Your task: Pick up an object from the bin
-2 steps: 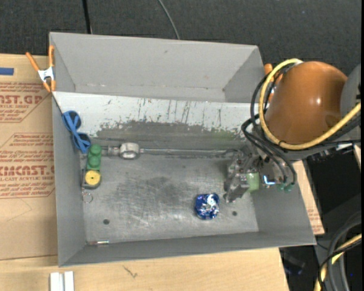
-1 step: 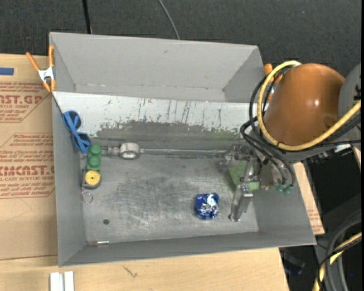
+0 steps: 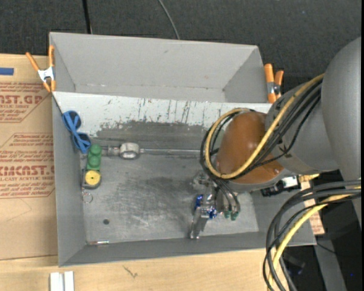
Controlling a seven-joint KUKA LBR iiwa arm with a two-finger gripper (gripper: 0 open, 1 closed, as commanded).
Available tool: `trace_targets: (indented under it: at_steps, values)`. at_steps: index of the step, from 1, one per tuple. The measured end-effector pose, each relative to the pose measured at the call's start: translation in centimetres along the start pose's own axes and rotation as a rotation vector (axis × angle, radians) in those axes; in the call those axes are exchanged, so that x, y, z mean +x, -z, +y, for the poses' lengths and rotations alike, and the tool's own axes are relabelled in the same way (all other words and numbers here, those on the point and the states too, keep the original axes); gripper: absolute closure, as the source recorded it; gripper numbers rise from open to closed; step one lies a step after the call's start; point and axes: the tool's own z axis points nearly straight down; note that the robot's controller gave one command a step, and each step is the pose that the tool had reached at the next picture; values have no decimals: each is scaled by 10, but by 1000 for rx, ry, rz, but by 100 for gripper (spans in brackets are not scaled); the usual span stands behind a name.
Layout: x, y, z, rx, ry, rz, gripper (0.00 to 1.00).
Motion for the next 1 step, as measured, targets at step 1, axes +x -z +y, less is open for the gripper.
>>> trace_targets:
  at_steps: [1]
  values:
    - [-12,2,-73,4,-7,6,0]
